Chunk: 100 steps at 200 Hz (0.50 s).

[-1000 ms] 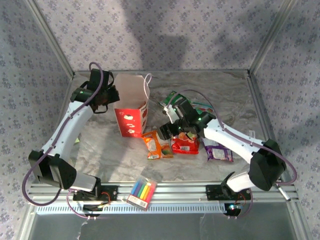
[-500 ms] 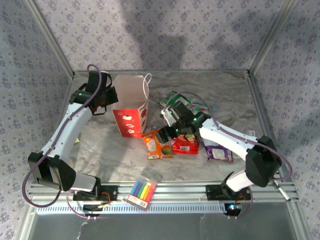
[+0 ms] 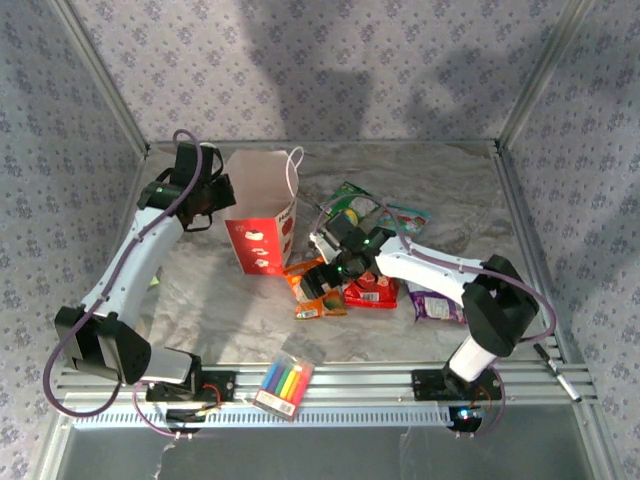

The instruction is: Place the snacks into the paper bag

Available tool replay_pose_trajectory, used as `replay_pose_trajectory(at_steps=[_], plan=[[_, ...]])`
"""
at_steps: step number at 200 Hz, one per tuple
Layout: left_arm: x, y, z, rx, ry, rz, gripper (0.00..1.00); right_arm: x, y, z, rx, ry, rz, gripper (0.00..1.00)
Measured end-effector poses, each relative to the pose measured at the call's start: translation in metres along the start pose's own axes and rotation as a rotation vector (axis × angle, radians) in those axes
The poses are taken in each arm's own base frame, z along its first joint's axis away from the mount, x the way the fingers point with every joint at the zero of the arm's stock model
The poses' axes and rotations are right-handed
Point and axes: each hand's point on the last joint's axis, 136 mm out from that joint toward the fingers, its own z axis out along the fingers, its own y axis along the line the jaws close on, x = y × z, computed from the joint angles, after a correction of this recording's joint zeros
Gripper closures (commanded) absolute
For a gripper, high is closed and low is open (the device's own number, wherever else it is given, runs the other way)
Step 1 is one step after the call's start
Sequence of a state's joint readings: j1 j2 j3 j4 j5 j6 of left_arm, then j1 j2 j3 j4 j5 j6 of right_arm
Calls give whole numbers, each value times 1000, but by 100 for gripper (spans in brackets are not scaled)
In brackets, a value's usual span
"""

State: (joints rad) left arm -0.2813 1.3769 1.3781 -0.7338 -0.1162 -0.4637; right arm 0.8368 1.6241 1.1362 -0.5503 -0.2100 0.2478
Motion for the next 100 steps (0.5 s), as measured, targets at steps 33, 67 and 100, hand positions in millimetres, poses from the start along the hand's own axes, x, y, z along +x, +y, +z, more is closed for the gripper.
replay_pose_trajectory(at_steps=[33,67,100], plan=[[2,1,-2,0,-1,0,93,4,5,5,4,20,7,0],[2,1,-3,1,-1,0,93,-8,18,2,43,12,-12,0],[4,3,-5,1,-3,0,93,-15,24,8,89,11,-11,0]])
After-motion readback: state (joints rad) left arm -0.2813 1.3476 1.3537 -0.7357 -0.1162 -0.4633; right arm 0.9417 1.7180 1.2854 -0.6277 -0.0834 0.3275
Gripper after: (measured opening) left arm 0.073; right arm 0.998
